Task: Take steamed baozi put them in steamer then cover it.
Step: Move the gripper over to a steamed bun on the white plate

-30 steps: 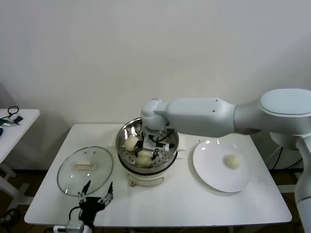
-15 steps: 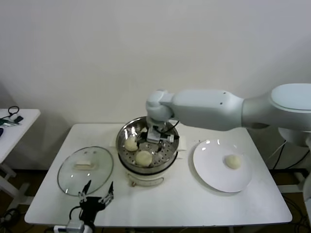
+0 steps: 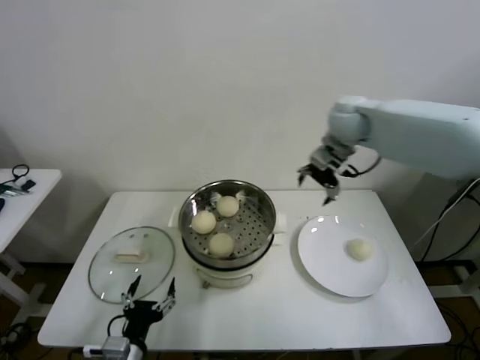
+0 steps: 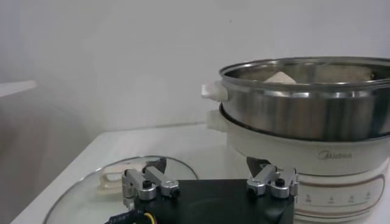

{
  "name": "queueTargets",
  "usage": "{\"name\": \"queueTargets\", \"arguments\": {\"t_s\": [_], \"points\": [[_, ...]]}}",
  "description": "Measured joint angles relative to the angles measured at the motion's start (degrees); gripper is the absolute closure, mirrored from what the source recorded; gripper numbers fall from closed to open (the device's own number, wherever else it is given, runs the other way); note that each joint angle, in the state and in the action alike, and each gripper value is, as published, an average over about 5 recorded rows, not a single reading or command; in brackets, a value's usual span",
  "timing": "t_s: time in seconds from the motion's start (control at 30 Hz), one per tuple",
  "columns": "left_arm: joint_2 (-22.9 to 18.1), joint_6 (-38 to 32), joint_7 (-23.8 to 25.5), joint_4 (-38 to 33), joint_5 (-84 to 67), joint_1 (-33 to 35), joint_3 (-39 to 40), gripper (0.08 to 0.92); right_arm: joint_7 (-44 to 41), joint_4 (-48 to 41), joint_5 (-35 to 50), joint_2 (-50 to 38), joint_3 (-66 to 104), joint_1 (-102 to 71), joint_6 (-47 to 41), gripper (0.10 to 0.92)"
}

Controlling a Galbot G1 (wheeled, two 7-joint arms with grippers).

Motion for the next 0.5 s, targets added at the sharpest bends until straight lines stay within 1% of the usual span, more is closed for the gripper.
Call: {"name": "queueTargets", "arguments": {"t_s": [0.23, 0.5], "points": [[-0.2, 0.04, 0.01, 0.72, 0.27, -0.21, 0.09, 0.177, 0.9, -2.67, -3.02, -7.38, 5.6, -9.49, -5.81, 0.203], [-0.36, -0.02, 0.01, 1.66, 0.38, -0.33, -0.06, 0.177, 1.51, -7.54, -7.6, -9.89, 15.14, -22.32, -8.98, 0.203]]}}
